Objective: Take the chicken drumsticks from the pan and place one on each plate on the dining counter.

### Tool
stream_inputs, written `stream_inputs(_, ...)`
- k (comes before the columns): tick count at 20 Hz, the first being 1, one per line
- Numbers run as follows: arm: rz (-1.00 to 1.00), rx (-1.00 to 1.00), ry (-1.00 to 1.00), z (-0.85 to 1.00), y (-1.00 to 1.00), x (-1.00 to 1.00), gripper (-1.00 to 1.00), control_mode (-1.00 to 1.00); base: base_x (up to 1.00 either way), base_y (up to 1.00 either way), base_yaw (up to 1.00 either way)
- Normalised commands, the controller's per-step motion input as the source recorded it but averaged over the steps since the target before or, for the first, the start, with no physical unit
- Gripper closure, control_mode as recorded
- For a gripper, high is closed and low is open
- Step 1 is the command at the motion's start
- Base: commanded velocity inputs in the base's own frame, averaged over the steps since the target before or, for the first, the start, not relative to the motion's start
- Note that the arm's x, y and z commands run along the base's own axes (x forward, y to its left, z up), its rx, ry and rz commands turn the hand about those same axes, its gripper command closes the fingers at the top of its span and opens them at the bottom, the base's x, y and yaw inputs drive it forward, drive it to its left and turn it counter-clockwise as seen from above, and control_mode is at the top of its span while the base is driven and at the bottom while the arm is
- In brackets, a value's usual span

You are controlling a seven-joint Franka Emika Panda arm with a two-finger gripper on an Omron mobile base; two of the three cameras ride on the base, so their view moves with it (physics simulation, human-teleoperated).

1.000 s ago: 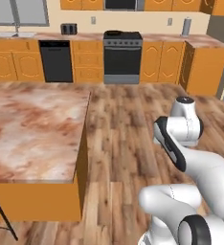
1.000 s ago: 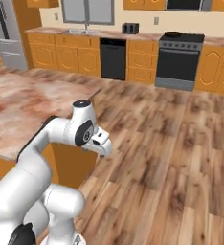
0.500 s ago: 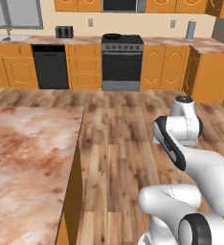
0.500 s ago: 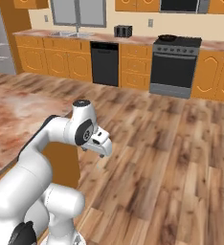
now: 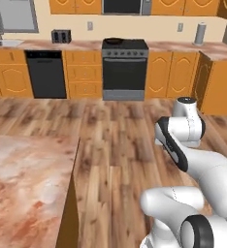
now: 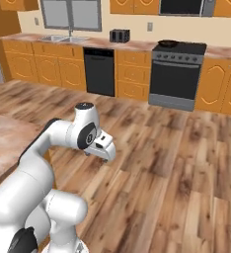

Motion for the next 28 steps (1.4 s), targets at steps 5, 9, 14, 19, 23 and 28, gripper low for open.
stream_inputs(5,0.00,0.00,0.00,0.00,0.00,0.00,-1.00,1.00,1.00,-0.16,0.00)
stream_inputs(9,0.00,0.00,0.00,0.00,0.00,0.00,-1.00,1.00,1.00,-0.16,0.00)
stream_inputs(14,0.00,0.00,0.00,0.00,0.00,0.00,-1.00,1.00,1.00,-0.29,0.00)
stream_inputs(19,0.00,0.00,0.00,0.00,0.00,0.00,-1.00,1.00,1.00,-0.28,0.00)
stream_inputs(23,0.00,0.00,0.00,0.00,0.00,0.00,-1.00,1.00,1.00,-0.25,0.00)
stream_inputs(28,0.00,0.00,0.00,0.00,0.00,0.00,-1.00,1.00,1.00,-0.04,0.00)
